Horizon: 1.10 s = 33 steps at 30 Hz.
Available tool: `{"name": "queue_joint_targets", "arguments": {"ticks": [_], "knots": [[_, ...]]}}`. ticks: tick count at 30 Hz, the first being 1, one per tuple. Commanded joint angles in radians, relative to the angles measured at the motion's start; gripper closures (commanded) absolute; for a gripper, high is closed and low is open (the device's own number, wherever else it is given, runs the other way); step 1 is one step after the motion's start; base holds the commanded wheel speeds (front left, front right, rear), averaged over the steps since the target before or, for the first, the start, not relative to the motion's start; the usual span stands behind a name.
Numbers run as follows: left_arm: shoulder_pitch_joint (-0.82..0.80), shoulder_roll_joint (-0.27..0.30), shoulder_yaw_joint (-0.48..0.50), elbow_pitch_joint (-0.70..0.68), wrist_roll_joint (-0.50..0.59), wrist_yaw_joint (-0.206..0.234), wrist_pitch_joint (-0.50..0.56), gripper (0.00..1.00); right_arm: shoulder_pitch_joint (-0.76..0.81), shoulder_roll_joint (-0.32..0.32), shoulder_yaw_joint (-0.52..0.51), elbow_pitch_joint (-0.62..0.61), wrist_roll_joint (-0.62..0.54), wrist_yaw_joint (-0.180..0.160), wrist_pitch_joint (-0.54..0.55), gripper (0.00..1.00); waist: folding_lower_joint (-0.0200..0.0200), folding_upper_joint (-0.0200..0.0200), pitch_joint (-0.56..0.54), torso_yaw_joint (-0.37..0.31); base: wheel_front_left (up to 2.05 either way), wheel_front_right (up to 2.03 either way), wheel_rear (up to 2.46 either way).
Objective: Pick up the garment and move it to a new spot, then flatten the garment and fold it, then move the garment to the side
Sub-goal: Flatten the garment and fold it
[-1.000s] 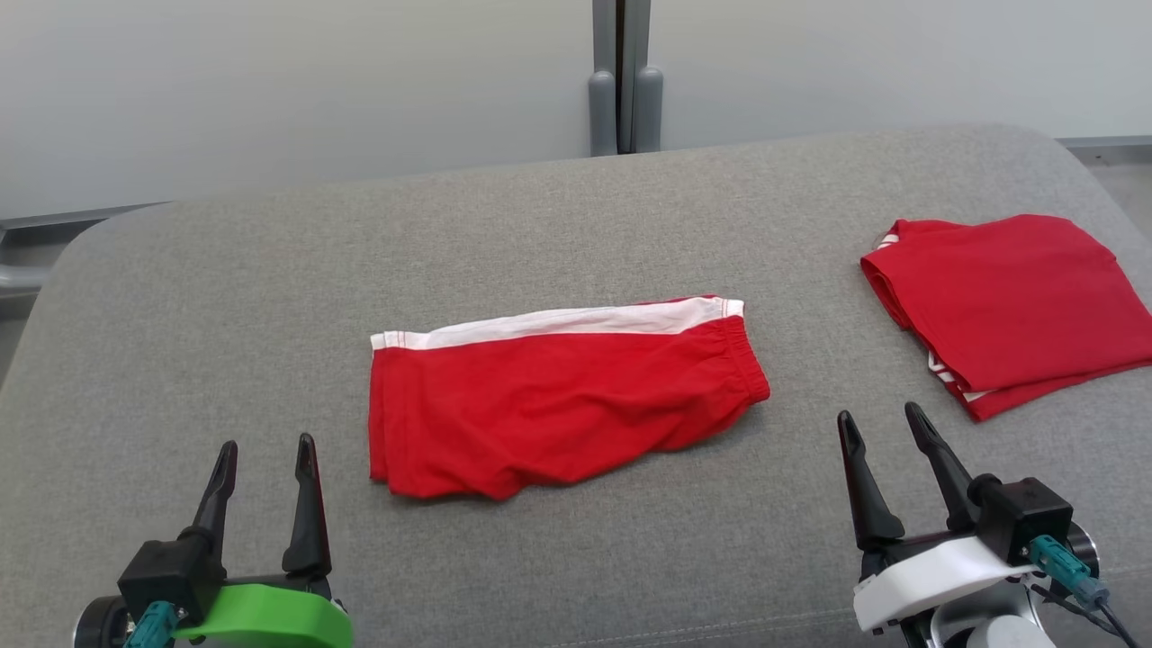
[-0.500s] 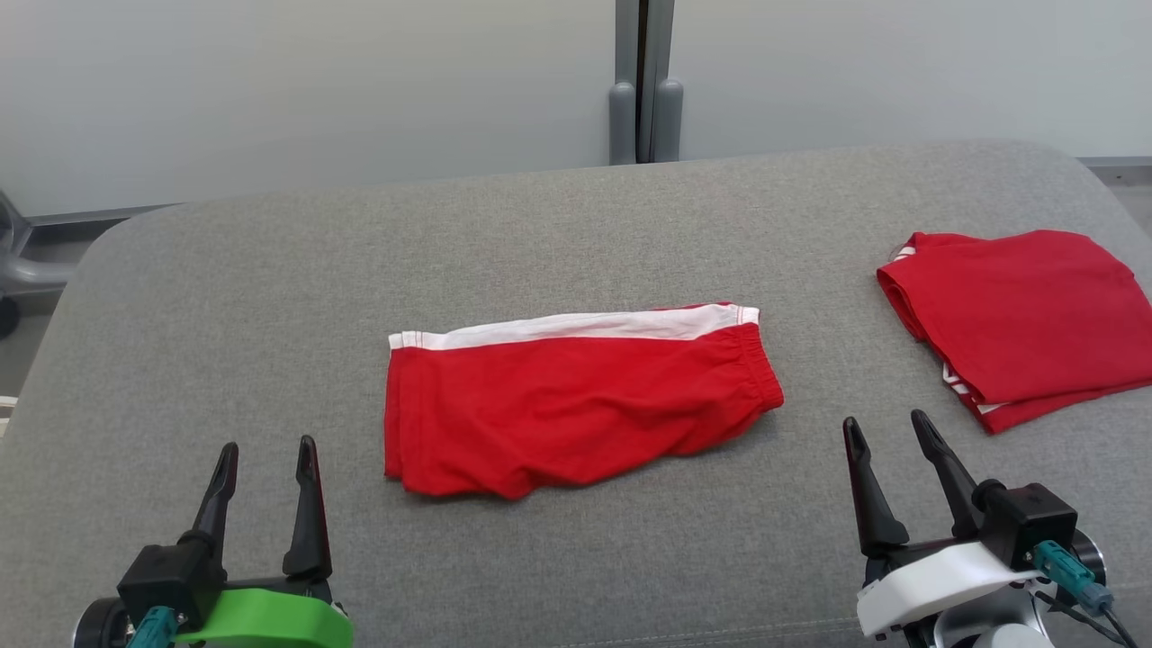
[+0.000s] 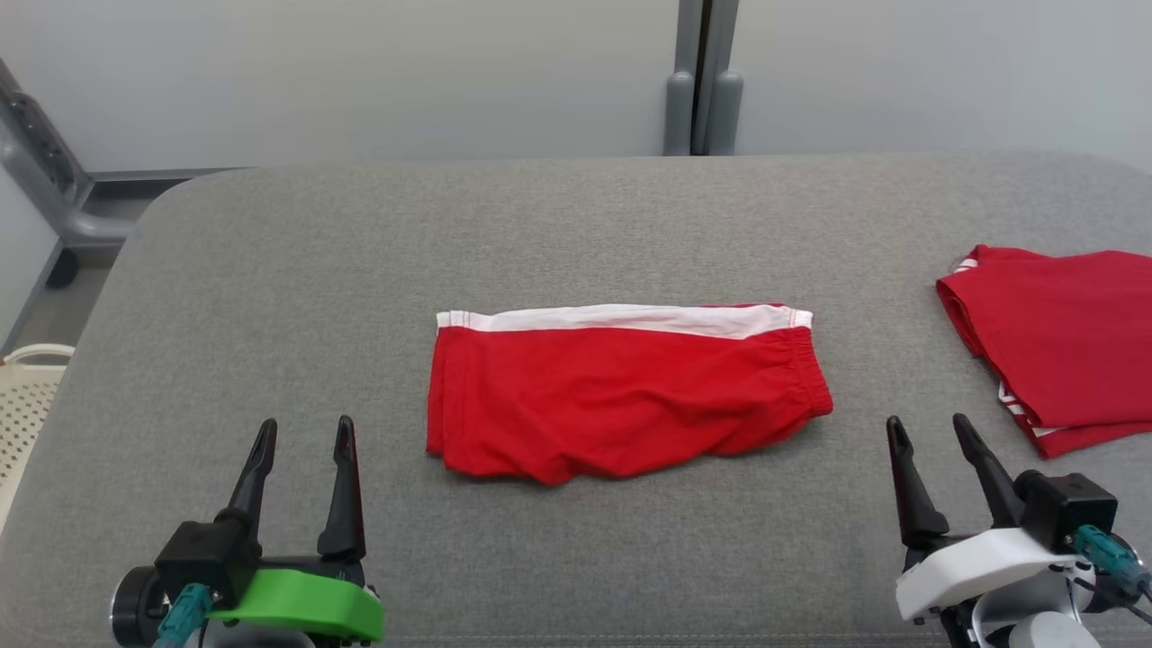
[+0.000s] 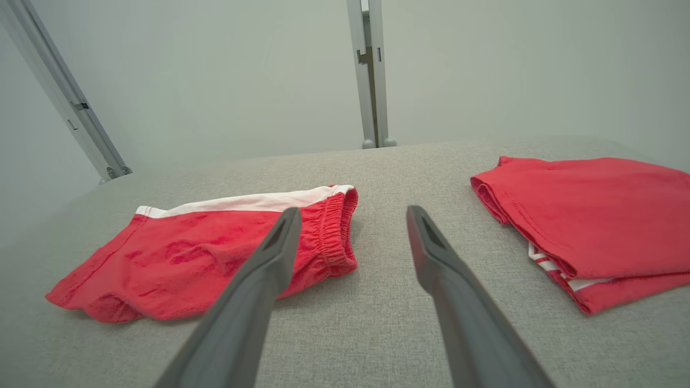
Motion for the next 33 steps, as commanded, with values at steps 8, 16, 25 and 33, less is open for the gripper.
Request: {"name": "queue_joint_targets", "arguments": {"ticks": [8,16,25,33], "knots": [[-0.068,-0.046,-0.015,0.009,0.022,-0.038,-0.003,0.0,-0.151,-0.096,0.024,0.202,0.111,0.0,-0.005,0.0,0.0,0.0,0.081,0.155,0.0,0.0,0.0],[-0.107,-0.092,-0.017,0.023,0.048,-0.081,-0.001,0.0,-0.306,-0.158,0.099,0.428,0.22,-0.001,0.002,0.0,0.0,0.0,0.146,0.22,0.0,0.0,0.0],[-0.138,-0.132,-0.008,0.045,0.076,-0.121,-0.001,0.0,-0.405,-0.175,0.154,0.597,0.325,-0.001,0.011,0.0,0.0,0.0,0.193,0.242,0.0,0.0,0.0],[-0.152,-0.158,0.019,0.055,0.105,-0.147,-0.001,0.0,-0.439,-0.155,0.228,0.663,0.489,0.0,0.088,0.0,0.0,0.0,0.214,0.241,0.0,0.0,0.0]]}}
